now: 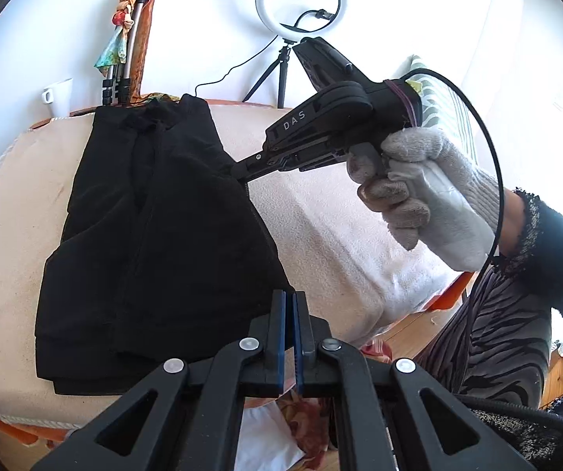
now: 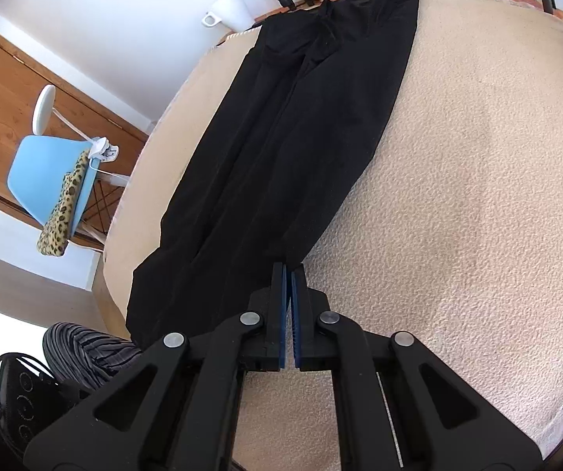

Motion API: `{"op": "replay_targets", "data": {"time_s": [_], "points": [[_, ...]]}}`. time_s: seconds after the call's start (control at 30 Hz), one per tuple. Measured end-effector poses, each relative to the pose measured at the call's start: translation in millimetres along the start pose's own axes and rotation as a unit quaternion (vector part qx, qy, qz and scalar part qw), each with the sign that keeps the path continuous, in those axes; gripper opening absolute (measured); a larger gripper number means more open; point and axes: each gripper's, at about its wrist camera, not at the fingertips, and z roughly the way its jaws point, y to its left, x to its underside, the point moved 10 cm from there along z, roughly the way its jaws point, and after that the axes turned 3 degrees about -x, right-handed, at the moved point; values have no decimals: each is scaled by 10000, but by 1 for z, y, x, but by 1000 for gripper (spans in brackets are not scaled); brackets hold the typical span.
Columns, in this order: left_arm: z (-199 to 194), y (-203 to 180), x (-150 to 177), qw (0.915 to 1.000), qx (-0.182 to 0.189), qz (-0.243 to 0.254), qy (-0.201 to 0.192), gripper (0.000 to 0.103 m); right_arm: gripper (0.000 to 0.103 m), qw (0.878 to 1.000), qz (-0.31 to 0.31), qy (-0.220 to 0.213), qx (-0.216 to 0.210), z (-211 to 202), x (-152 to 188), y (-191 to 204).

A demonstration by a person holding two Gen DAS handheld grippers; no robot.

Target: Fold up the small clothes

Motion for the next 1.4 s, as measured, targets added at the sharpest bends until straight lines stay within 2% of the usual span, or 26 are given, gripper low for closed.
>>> {"op": "replay_targets", "data": {"time_s": [0.07, 0.13, 0.23, 0.27, 0.3, 0.33, 0.37, 0.4, 0.47, 0.5, 0.53, 0.57, 0.67, 0.83, 0.87, 0.93, 0.97, 1.0, 1.03, 1.13, 1.2, 1.23, 1.3, 1.33, 1.37, 1.4], "points": [[10, -10, 12, 9993, 23, 248, 264, 5, 3, 9997, -9, -9, 224, 3, 1, -6], [18, -17, 21, 9983, 28, 394, 439, 8, 4, 9995, 165, 64, 252, 4, 3, -14], [11, -15, 19, 9986, -113, 394, 346, 22, 5, 9989, 418, 105, -200, -3, 9, -11], [5, -11, 17, 9985, -259, 413, 251, 23, 10, 9980, 474, 107, -406, -7, 12, -7], [0, -5, 14, 9983, -373, 419, 185, 23, 22, 9971, 481, 117, -573, -7, 17, 2], [-4, 1, 12, 9979, -479, 420, 130, 24, 28, 9966, 452, 146, -669, -7, 21, 8], [-9, 7, 10, 9973, -597, 425, 87, 24, 34, 9964, 426, 190, -707, -5, 25, 12], [-14, 14, 8, 9964, -735, 422, 41, 24, 34, 9956, 422, 272, -794, -1, 28, 17], [-21, 30, 5, 9952, -917, 340, -18, 29, 34, 9938, 404, 463, -928, 8, 34, 24], [-24, 37, 4, 9947, -989, 275, -23, 31, 29, 9949, 323, 537, -789, 14, 37, 24], [-25, 44, 4, 9940, -1069, 211, -21, 31, 20, 9956, 209, 603, -680, 18, 39, 25], [-27, 51, 4, 9934, -1138, 150, -18, 31, 4, 9955, 139, 699, -622, 22, 44, 26], [-37, 73, 5, 9901, -1401, -68, -65, 32, 3, 9965, 191, 635, -513, 17, 44, 18], [-55, 123, 11, 9825, -1760, -604, -44, 37, 4, 9945, 568, 459, -748, 4, 48, 9], [-55, 131, 13, 9822, -1760, -662, 31, 40, 4, 9937, 639, 480, -783, 4, 51, 10], [-53, 141, 15, 9817, -1748, -748, 142, 42, 16, 9916, 747, 552, -896, 1, 62, 17], [-51, 147, 16, 9819, -1659, -889, 187, 43, 31, 9911, 780, 492, -963, -1, 67, 20], [-48, 153, 18, 9818, -1547, -1065, 278, 43, 41, 9907, 815, 424, -1002, -5, 72, 22], [-44, 158, 19, 9815, -1463, -1175, 370, 43, 42, 9901, 868, 402, -1029, -6, 79, 25], [-38, 166, 22, 9819, -1228, -1326, 573, 42, 42, 9834, 1122, 426, -1358, -5, 101, 32], [-31, 167, 24, 9810, -859, -1579, 727, 37, 42, 9797, 1227, 455, -1516, -1, 112, 35], [-30, 167, 25, 9800, -717, -1684, 786, 31, 42, 9779, 1233, 484, -1618, 1, 117, 38], [-25, 168, 27, 9777, -575, -1826, 863, 27, 41, 9777, 1173, 472, -1679, 5, 121, 44], [-24, 167, 28, 9764, -460, -1917, 880, 21, 40, 9794, 1102, 444, -1636, 7, 120, 46], [-22, 166, 29, 9747, -359, -2024, 881, 14, 31, 9815, 1030, 444, -1552, 7, 121, 45], [-22, 167, 30, 9733, -325, -2103, 856, 9, 16, 9828, 989, 468, -1486, 10, 121, 46]]}}
